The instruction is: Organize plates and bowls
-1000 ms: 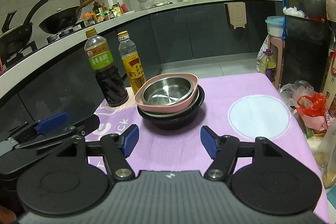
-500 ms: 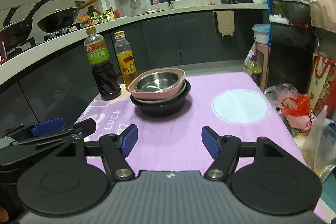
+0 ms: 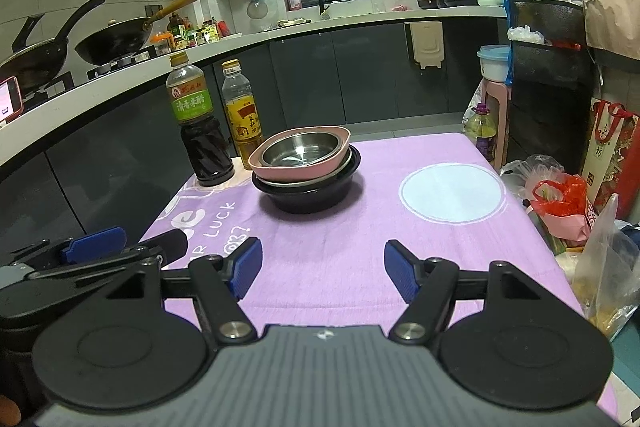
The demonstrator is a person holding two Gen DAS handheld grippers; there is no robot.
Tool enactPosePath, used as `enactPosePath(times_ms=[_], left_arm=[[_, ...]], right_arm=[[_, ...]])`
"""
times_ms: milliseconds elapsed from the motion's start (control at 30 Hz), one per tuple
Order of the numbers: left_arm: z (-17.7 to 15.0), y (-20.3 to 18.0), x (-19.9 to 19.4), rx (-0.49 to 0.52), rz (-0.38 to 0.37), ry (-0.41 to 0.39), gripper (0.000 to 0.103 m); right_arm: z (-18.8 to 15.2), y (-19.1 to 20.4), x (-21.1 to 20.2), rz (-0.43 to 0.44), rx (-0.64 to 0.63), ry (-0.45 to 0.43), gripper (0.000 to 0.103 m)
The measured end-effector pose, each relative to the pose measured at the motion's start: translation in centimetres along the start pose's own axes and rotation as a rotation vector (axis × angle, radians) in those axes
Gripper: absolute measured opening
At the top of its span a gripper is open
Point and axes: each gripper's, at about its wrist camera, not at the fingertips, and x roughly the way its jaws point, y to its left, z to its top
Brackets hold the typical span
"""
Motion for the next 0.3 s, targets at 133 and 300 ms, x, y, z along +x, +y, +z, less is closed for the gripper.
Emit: enactPosePath(times_ms=[133,300], left_arm=[[-0.01,-0.05,-0.22,-0.001,0.001,-0.005,0.059],[0.00,-0.06,-0.27,-0.006,0.003,-0.002,0.059]], right_arm=[[-0.21,0.12,-0.15,-0.006,0.000,0.002,0.060],[-0.42,0.14,-0.19,-0.004,0.003,0.007,0.060]])
